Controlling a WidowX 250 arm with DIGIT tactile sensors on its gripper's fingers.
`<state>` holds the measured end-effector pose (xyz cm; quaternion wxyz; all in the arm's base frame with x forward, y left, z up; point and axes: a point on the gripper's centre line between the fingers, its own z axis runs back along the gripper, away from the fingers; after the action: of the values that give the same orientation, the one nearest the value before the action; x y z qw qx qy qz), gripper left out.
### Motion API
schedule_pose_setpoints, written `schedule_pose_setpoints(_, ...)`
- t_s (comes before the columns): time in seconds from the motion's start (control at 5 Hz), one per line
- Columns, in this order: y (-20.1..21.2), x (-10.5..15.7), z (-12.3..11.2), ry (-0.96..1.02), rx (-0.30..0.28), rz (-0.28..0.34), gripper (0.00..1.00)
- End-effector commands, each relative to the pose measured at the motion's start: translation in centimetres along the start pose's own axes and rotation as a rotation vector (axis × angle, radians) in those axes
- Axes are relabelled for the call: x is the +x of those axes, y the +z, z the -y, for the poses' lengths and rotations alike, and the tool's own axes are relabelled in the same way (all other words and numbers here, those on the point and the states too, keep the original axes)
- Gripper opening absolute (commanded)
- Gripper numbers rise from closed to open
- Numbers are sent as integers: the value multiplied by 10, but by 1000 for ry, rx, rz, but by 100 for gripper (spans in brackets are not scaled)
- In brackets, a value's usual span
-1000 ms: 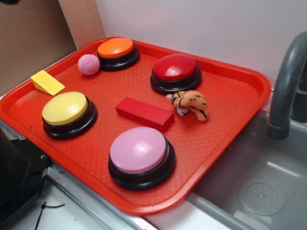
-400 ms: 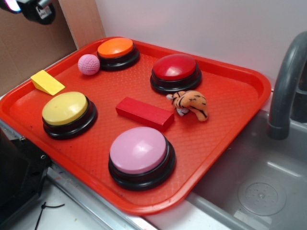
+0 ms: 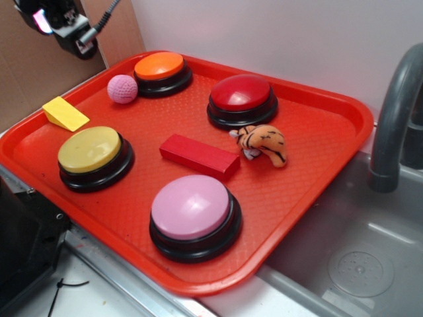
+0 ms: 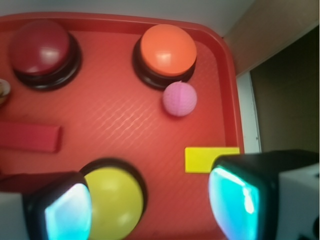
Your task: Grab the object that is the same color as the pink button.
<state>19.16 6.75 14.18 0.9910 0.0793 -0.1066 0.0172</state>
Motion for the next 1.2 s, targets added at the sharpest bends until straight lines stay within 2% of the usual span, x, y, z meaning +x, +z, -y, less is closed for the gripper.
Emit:
schedule_pose_setpoints(0.0,-52,29,-34,25,0,65,100)
schedule_pose_setpoints(0.2,-81,41,-36,30,29,88,100)
schedule_pose_setpoints(0.4,-103,48,-37,13,19,85,100)
schedule_pose_setpoints(0.8,-129,59,-38,-9,-8,25,100)
schedule_pose_setpoints(1.0,-136,60,-40,-8,-2,33,60)
